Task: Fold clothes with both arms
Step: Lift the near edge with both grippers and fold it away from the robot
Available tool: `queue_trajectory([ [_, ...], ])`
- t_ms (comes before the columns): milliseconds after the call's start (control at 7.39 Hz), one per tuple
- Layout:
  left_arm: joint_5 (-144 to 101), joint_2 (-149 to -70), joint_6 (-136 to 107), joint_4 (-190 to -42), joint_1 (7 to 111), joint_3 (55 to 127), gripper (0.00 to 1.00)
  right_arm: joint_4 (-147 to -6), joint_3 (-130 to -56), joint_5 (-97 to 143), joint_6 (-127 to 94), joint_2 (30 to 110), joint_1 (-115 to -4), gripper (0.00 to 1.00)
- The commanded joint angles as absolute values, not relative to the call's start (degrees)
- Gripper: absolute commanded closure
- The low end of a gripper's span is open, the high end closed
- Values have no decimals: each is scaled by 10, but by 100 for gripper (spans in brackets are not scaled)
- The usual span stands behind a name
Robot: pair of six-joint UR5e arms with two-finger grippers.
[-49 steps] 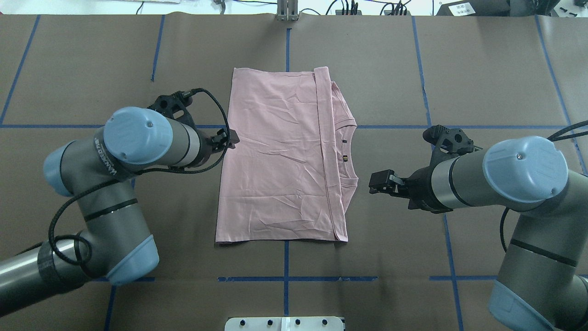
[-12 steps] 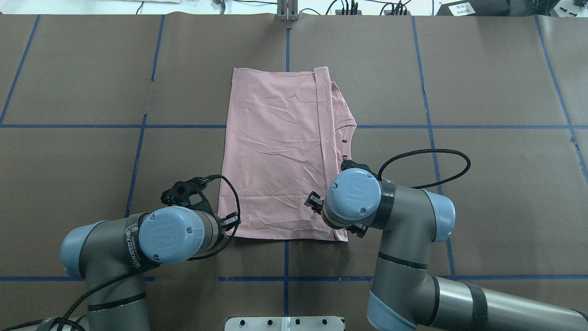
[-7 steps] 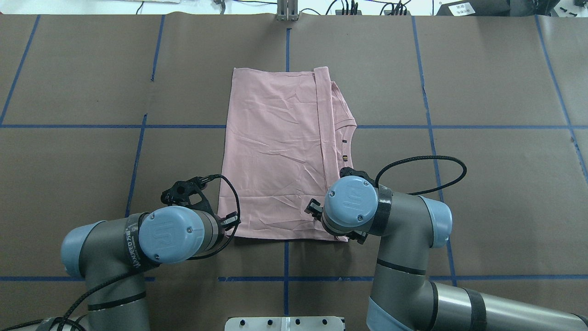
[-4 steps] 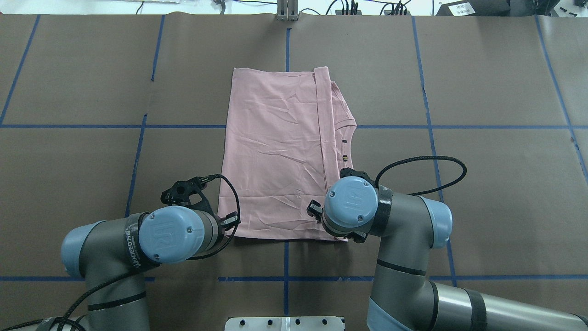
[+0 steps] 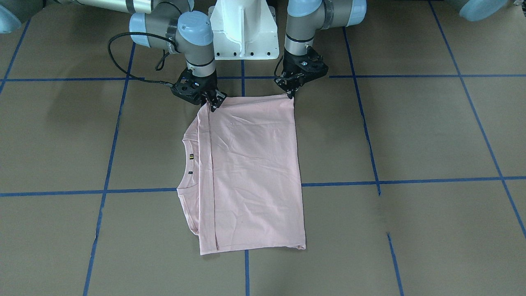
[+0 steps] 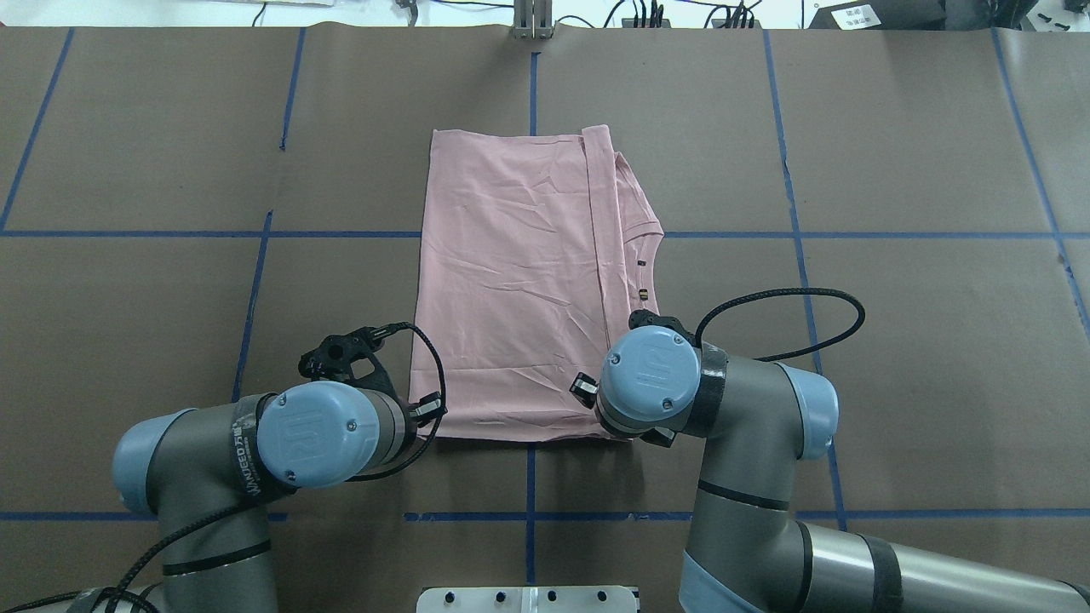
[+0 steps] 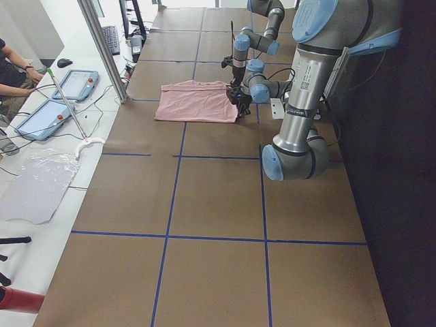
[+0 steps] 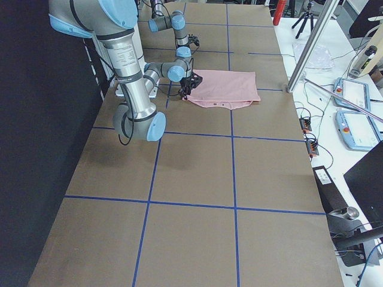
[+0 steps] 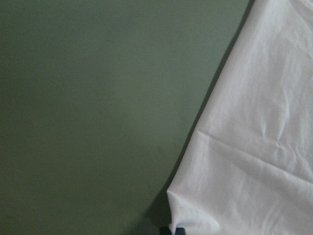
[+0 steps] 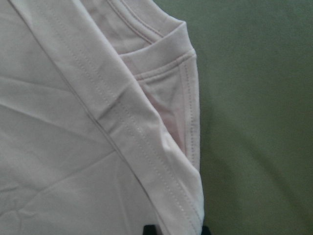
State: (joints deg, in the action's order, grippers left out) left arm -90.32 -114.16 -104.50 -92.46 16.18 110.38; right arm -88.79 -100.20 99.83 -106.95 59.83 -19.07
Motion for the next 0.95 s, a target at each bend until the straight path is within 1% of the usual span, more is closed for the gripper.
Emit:
queue_trajectory([
  [0,-904,-1142,-1045,-925,162,1104,100,-887,-1007,998,-1071,599,-192,100],
  [677,-904,-1140,-1045,-925,162,1112,100,-880,-1021,1003,-1064,599,-202,100],
  [812,-904,-1138,-1045,-924,162,1136,100,-880,-1034,1007,-1063,604,-204,100],
])
